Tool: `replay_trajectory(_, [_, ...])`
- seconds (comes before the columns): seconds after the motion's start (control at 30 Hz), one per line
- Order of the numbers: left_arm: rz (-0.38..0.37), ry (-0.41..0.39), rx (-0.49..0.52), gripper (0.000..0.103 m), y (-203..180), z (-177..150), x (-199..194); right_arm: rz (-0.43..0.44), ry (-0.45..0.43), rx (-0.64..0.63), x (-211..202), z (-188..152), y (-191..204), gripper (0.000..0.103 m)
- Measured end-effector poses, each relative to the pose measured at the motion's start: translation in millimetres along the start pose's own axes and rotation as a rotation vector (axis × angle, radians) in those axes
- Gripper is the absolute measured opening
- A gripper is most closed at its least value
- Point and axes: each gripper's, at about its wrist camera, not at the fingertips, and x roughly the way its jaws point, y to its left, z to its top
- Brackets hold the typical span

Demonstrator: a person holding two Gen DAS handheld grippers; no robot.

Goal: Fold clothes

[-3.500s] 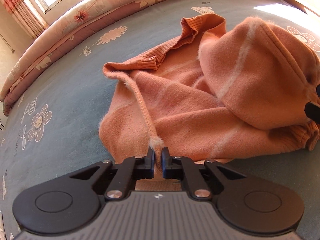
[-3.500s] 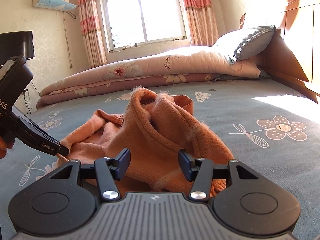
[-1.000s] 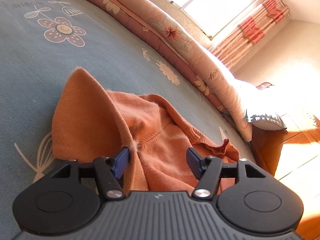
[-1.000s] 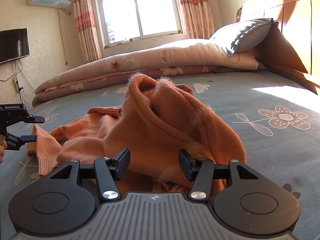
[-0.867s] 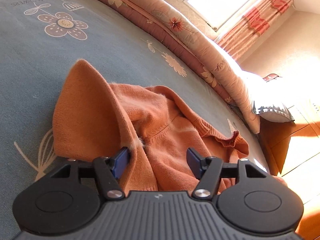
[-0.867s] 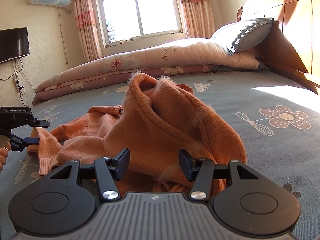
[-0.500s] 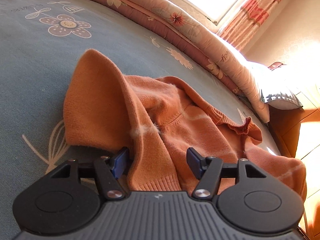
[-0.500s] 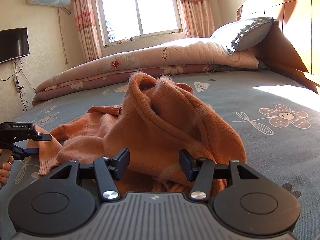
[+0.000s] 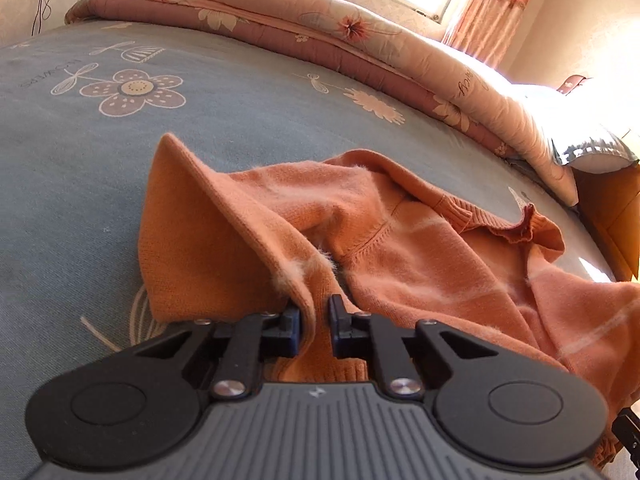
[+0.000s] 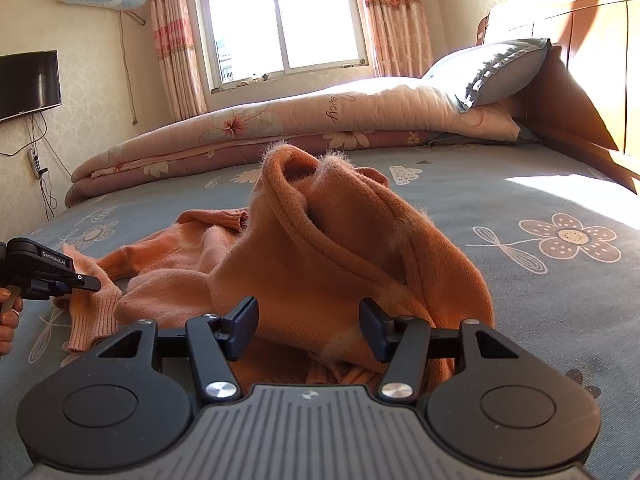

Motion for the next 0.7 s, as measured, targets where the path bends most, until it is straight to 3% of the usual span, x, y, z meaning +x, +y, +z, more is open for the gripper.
replay_trajectory(0.13, [0.079,-0.038,0.087,0.011,2.8,26.3,-31.7,-0.004,-0.001,0.001,0.4,0.1,0.0,0.061])
replay_trajectory(0.23, [0.201,-0.073,0.138,0.011,13.8,48.5,-50.5,-0.006,-0.003,0.002,0.5,0.3,0.2,0.061])
replay_trajectory(0.37, [0.373,-0.075,0.144,0.005,50.2,71.7,-55.4,-0.009,-0.005,0.004,0.4,0.2,0.4,0.061])
replay_trajectory(0.53, [0.586,-0.077,0.147,0.005,96.1,100.2,-61.2,-0.010,-0.005,0.000,1.2,-0.2,1.4,0.061])
replay_trajectory(0.7, [0.668,-0.009,0.122,0.005,132.2,96.3,-43.5,-0.017,-0.006,-0.008,3.1,-1.0,2.0,0.061])
